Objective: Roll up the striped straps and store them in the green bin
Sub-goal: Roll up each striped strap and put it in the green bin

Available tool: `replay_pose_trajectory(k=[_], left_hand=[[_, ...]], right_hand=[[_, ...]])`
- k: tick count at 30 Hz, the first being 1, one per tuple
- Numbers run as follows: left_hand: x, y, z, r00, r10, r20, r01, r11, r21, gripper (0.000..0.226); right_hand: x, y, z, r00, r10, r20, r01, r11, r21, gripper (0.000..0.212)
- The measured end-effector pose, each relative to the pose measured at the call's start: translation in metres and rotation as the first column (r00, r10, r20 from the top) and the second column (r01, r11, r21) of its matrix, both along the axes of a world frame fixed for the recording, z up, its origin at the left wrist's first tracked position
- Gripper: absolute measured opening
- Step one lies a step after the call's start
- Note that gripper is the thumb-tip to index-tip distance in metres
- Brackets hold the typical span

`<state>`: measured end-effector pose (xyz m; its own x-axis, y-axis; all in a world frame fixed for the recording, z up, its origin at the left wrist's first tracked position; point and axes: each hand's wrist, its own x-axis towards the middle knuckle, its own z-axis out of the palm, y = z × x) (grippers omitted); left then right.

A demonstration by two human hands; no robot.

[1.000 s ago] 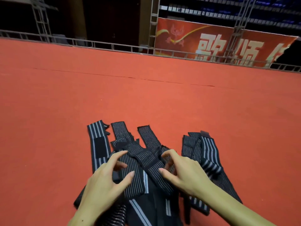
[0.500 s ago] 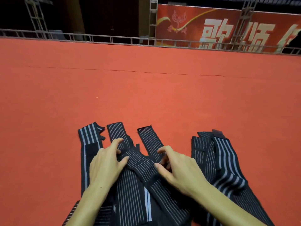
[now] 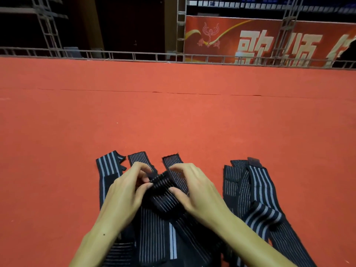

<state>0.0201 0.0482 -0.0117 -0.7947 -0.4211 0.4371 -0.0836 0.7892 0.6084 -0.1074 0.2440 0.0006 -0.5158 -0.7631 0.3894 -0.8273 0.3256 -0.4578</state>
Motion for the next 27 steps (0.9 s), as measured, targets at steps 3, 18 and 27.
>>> replay_pose_trajectory(k=[3,18,27], left_hand=[[0.012,0.01,0.02,0.998,-0.057,-0.029,0.056,0.998,-0.037,0.039],[0.028,0.021,0.051,0.984,-0.06,-0.167,0.084,0.986,0.141,0.033],[0.02,0.032,0.044,0.975,0.034,-0.221,0.011,0.979,0.202,0.031]], right_hand=[[0.008,-0.017,0.007,0.999,0.051,-0.01,-0.052,0.997,-0.064,0.047],[0.01,0.012,0.024,0.989,0.143,0.034,-0.124,0.933,-0.339,0.011],[0.013,0.022,0.016,0.98,0.192,-0.06,-0.201,0.913,-0.354,0.012]])
